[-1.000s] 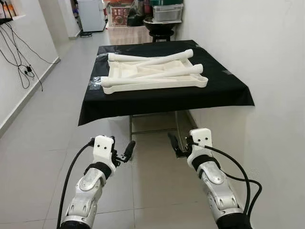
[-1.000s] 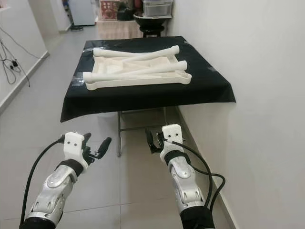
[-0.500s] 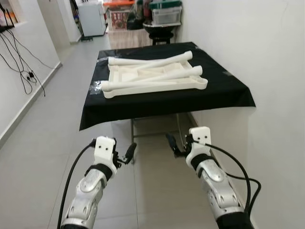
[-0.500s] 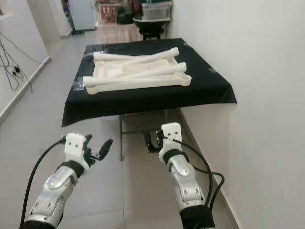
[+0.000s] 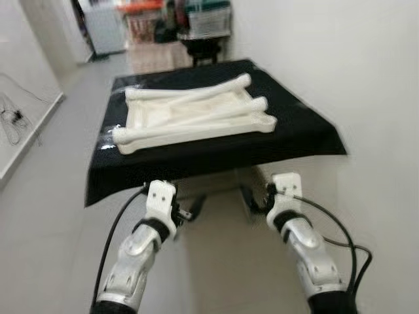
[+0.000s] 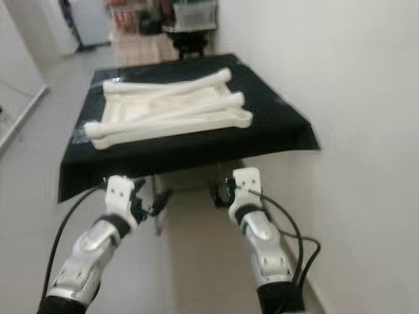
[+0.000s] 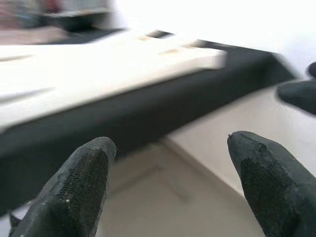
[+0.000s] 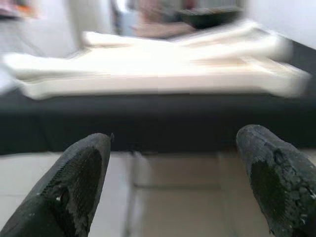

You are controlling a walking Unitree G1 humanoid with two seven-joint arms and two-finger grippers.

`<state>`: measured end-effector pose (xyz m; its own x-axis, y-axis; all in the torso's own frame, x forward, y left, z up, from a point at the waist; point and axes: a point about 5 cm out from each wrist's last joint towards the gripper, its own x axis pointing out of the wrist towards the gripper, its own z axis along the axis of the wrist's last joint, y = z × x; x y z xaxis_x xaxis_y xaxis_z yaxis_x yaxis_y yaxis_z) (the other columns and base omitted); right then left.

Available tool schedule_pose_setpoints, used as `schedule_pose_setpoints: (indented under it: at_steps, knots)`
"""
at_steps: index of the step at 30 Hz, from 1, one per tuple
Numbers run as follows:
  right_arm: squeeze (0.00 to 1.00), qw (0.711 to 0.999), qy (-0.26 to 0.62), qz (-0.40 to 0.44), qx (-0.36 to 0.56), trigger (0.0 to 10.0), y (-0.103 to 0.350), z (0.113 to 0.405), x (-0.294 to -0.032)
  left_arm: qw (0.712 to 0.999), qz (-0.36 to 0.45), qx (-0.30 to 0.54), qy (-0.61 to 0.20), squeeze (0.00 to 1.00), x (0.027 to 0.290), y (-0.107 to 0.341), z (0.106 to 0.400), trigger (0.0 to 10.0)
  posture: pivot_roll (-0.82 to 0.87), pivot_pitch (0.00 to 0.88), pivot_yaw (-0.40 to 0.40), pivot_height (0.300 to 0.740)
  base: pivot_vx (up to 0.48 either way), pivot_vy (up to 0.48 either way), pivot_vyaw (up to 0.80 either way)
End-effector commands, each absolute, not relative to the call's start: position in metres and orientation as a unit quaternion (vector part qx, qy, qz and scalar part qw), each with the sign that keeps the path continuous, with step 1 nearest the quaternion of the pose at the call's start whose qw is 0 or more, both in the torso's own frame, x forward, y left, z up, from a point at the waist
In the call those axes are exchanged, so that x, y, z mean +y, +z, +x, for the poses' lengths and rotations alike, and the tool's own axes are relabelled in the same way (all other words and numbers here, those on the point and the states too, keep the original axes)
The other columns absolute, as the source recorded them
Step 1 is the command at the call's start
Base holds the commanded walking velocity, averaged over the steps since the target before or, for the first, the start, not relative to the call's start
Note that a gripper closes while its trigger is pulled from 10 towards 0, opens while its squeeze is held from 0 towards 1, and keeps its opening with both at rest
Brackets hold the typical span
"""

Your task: Building children table

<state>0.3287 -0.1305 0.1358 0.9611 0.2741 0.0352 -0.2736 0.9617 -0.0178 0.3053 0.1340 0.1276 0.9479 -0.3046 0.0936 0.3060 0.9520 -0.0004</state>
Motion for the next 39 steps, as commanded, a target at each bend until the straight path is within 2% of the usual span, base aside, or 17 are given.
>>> schedule_pose_setpoints:
  at_steps: [1,18,30,39]
  knots:
    - [0.00,0.988,0.153,-0.006,-0.012,10.0,0.132,0.325,-0.123,0.989,-0.007,-0.025,-0.145,0.00,0.139,0.120,0.304,10.0,-0.06,0.000,0.046,0.740,0.356,0.000,0.00]
    - [0.00,0.986,0.160,0.028,-0.044,10.0,0.145,0.328,-0.125,0.984,-0.007,-0.061,-0.166,0.00,0.129,0.141,0.309,10.0,-0.06,0.000,0.050,0.740,0.358,0.000,0.00]
    - [0.00,0.980,0.177,0.014,-0.088,10.0,0.171,0.335,-0.130,0.983,-0.014,-0.080,-0.165,0.00,0.124,0.152,0.310,10.0,-0.06,0.000,0.043,0.740,0.358,0.000,0.00]
    - [0.00,0.975,0.199,0.004,-0.103,10.0,0.181,0.337,-0.125,0.983,-0.015,-0.084,-0.164,0.00,0.125,0.155,0.311,10.0,-0.05,0.000,0.039,0.740,0.356,0.000,0.00]
